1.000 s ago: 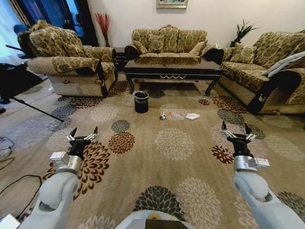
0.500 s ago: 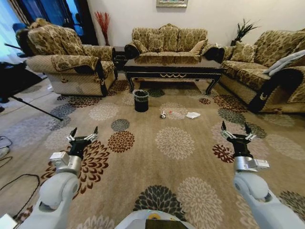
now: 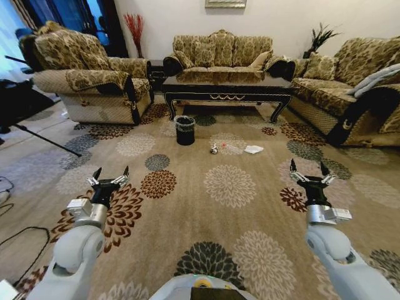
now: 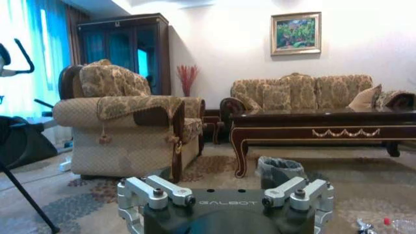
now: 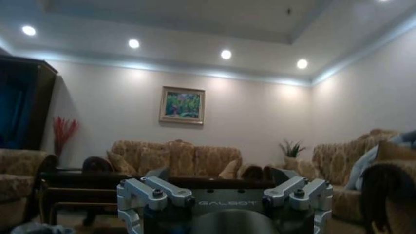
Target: Move to the front of the table and pick up the trash from the floor, then place it into the trash bin.
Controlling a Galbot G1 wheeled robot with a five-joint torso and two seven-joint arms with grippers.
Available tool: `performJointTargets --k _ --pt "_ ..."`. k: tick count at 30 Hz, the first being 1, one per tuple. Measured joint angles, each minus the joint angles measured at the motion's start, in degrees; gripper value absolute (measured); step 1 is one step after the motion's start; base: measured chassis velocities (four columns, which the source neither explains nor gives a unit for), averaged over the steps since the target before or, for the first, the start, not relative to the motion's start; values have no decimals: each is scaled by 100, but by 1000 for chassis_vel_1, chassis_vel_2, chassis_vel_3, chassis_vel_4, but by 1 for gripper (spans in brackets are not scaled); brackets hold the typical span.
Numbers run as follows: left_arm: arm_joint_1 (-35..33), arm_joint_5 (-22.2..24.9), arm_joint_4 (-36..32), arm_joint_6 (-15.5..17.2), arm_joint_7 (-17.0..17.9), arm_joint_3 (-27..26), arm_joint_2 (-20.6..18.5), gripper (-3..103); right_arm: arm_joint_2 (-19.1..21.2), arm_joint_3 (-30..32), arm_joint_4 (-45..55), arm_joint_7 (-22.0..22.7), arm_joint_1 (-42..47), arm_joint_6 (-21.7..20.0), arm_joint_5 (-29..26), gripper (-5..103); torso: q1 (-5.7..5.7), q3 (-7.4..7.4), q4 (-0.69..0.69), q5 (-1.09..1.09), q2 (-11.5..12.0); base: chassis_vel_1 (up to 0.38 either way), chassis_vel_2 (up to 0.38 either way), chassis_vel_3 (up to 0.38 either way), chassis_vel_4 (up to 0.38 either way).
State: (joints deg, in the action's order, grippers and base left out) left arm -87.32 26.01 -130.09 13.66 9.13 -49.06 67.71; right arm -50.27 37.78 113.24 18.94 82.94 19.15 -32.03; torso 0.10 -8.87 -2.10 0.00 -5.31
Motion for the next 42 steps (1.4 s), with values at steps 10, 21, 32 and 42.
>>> performJointTargets --k 10,21,32,42 --pt "-11 5 -35 -60 -14 -11 22 100 47 7 13 -325 9 159 -130 100 -2 -5 0 -1 -5 -9 10 10 -10" --pt "-16 -1 -116 -77 -38 -45 1 100 5 -45 -108 -326 -42 186 -72 100 5 -23 -1 0 -28 -148 180 159 -161" --pt "-4 -2 -113 -96 -53 -48 -55 100 -83 -45 -244 -310 -104 229 6 100 11 -34 -1 3 -43 -327 300 322 -308" --pt "34 11 -6 -102 -72 -41 -161 100 -166 -111 -392 -303 -199 251 77 100 13 -39 0 -4 -50 -365 361 359 -370"
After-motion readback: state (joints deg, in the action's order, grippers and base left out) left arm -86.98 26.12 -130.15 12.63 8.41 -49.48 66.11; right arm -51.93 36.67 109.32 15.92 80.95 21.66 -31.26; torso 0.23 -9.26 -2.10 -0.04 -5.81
